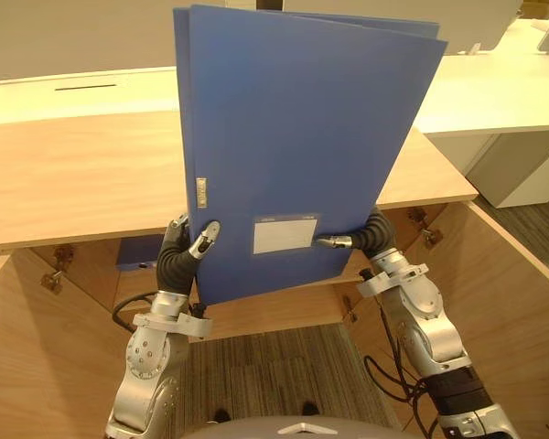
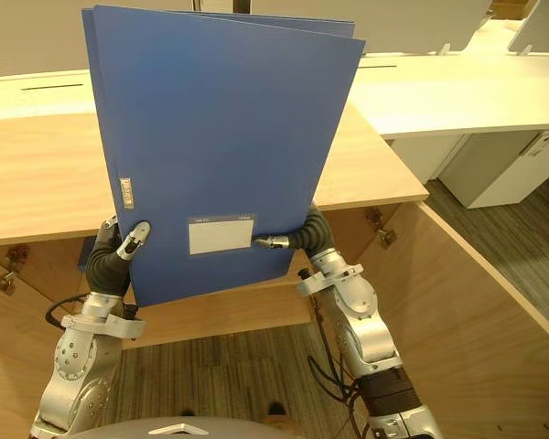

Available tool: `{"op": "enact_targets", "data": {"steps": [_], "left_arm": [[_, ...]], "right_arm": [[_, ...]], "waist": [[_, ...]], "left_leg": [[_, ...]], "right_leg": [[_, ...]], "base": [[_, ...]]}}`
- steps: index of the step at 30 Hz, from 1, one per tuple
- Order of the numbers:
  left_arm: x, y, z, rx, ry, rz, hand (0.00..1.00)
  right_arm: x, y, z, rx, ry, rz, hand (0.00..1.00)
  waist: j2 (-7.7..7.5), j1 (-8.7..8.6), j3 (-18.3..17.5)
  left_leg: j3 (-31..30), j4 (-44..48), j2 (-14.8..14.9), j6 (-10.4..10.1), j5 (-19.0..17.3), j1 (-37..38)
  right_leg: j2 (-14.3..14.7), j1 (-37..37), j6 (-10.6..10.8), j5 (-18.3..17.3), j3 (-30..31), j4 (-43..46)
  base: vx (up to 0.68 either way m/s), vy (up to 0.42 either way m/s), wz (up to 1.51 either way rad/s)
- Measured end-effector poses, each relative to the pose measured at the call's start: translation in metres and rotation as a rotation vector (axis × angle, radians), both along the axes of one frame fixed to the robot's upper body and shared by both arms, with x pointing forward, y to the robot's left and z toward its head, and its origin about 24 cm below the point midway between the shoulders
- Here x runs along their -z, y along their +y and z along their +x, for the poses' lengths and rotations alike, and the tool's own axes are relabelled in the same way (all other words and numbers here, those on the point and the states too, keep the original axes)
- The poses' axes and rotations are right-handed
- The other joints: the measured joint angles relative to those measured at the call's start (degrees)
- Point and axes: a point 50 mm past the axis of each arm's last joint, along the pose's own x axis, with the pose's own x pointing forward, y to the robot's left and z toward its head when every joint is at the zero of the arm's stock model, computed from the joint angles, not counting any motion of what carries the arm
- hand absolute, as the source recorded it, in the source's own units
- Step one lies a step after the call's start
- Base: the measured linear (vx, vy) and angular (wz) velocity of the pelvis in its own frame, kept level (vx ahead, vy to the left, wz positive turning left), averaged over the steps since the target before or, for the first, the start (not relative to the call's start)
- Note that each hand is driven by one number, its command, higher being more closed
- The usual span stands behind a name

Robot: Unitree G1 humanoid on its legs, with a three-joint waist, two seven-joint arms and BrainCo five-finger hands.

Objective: Walk over to the cabinet, pick up the folder, carry it to the office cabinet, place the folder inside the office cabinet, then close the office cabinet door

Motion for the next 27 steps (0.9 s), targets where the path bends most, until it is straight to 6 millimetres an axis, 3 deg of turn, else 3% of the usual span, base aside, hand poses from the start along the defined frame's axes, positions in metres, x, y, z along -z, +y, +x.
{"op": "enact_targets", "data": {"steps": [6,7,20,23,27], "left_arm": [[0.000,0.001,0.000,-0.008,-0.004,0.041,1.00],[0.000,0.001,0.000,-0.014,-0.007,0.045,0.00],[-0.005,0.023,0.005,-0.340,-0.078,0.206,0.00],[-0.003,0.040,0.005,-0.485,-0.057,0.194,0.00],[0.014,0.066,-0.002,-0.662,0.044,0.172,0.00]], "right_arm": [[0.005,0.002,0.001,0.004,0.022,0.018,1.00],[0.006,0.003,0.001,0.006,0.022,0.025,1.00],[0.015,0.026,-0.003,0.072,0.046,0.157,1.00],[0.017,0.023,-0.004,0.118,0.058,0.197,1.00],[0.013,0.015,-0.003,0.182,0.044,0.238,1.00]], "waist": [[0.38,0.09,-0.8],[0.37,0.10,-0.9],[-1.20,0.32,-3.3],[-1.23,1.05,-3.4],[-1.25,1.07,-3.4]], "left_leg": [[0.0,-0.1,0.0,-0.1,0.7,-0.1],[-0.1,-0.1,0.0,-0.1,0.8,-0.1],[-1.5,0.0,0.0,-0.3,1.5,-1.0],[-1.6,0.0,0.0,-0.3,1.6,-1.0],[-1.7,-0.1,0.0,-0.3,1.5,-1.0]], "right_leg": [[0.0,-0.5,0.1,0.0,0.0,0.0],[0.0,-0.5,0.0,0.0,-0.1,0.0],[-0.1,-0.5,-0.2,-0.2,-1.5,-0.3],[-0.1,-0.5,-0.2,-0.2,-1.5,-0.2],[-0.1,-0.4,-0.2,-0.3,-1.7,-0.2]], "base": [[-0.06,-0.023,0.00],[-0.04,-0.020,0.01],[-0.04,-0.016,0.06],[0.00,0.000,0.00],[0.00,0.000,0.00]]}}
